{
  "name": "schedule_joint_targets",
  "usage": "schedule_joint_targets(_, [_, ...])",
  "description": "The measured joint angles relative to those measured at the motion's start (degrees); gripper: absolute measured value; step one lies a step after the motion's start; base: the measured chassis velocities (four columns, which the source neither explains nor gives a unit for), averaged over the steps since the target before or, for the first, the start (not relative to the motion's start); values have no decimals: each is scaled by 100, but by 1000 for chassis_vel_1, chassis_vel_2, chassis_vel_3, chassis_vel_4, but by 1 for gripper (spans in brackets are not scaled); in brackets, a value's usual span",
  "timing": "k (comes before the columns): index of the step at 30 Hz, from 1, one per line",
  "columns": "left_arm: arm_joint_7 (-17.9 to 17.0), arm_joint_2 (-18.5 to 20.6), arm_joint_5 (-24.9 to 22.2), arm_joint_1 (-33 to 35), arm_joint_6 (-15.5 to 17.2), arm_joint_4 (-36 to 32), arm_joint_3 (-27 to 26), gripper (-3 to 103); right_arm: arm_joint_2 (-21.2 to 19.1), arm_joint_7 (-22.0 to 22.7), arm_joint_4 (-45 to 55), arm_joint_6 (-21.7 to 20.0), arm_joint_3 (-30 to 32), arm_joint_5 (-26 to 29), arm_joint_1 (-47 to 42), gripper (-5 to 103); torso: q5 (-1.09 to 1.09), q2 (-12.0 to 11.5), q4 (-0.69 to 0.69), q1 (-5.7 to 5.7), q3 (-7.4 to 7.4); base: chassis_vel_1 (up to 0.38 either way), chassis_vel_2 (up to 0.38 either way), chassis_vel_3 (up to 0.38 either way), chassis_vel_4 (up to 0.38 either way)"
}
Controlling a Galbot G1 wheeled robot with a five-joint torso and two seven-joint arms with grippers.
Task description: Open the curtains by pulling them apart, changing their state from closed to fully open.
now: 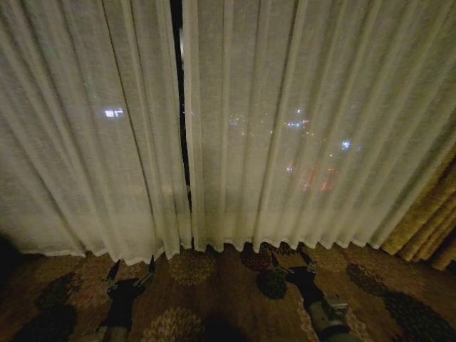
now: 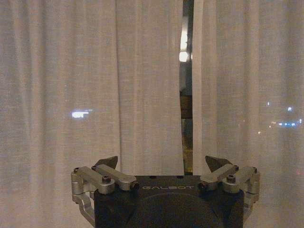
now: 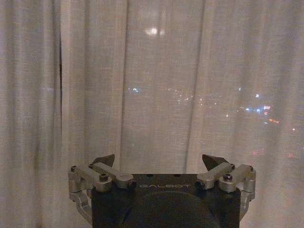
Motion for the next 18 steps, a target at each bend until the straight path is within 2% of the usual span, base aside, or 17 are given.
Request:
schedule_joint_targets(9, [1, -11, -6, -13, -2, 44, 9, 100, -2, -54, -35, 50, -26, -57, -9, 100, 2, -4, 1, 8, 3, -213, 331, 229, -351])
schedule_joint_targets(18, [-2, -22, -10, -12, -11, 55, 3, 100, 11, -69, -87, 74, -94, -151, -7, 100, -5, 4, 0, -4, -2, -33, 334, 46, -349])
